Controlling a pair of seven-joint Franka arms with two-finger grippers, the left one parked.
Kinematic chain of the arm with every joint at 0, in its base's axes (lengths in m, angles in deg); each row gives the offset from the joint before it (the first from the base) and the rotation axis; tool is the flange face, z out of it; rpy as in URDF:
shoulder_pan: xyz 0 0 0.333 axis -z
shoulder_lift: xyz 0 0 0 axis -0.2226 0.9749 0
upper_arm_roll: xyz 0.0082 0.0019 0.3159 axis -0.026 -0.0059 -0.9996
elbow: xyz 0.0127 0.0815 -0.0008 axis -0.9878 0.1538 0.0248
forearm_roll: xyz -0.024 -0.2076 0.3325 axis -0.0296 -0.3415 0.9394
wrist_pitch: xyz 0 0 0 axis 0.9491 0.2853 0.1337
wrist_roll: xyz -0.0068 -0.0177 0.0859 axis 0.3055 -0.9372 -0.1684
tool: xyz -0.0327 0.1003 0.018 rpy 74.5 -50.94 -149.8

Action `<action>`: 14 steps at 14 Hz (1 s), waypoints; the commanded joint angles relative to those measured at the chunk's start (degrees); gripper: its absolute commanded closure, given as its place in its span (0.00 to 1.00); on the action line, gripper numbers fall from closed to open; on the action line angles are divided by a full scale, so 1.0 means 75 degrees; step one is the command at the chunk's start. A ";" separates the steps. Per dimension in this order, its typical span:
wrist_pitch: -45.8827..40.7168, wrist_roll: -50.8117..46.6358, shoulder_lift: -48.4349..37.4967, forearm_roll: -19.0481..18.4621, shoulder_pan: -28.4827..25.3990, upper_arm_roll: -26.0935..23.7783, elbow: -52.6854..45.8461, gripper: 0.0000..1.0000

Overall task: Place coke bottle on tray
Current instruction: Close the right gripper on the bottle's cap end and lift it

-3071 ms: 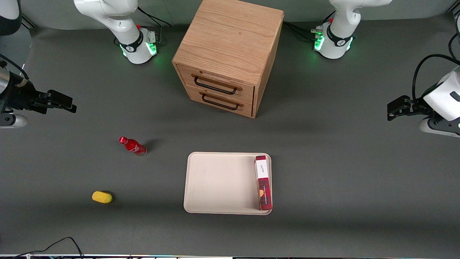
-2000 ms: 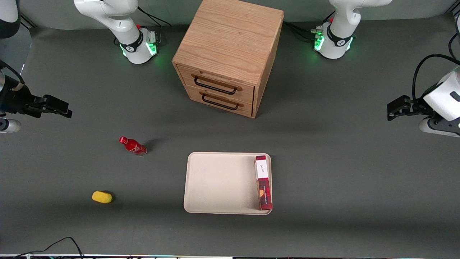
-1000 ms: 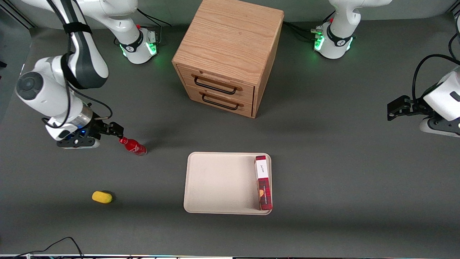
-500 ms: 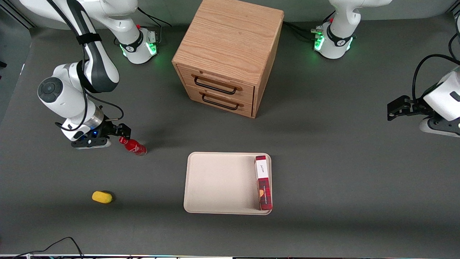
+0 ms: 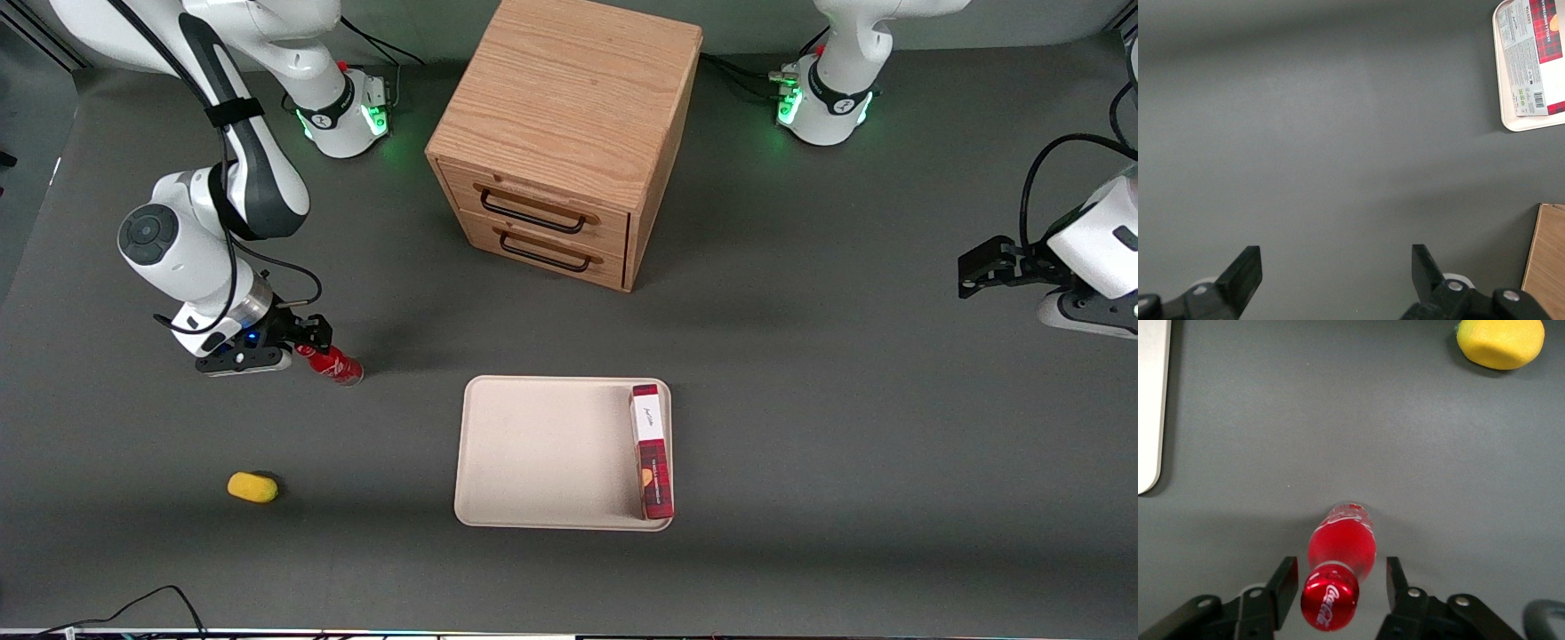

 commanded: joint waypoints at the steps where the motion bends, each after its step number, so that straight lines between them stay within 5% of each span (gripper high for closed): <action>1: 0.0024 0.0052 0.0027 -0.0114 -0.0051 -0.0016 -0.0156 0.55; 5: -0.0058 0.0017 -0.0078 -0.0114 -0.0051 -0.0016 -0.0273 1.00; 8: -0.1504 0.0028 -0.0137 -0.0114 -0.0051 -0.0028 -0.1194 1.00; 14: -0.6672 0.0099 -0.0161 -0.0021 0.0066 -0.0028 -0.5341 1.00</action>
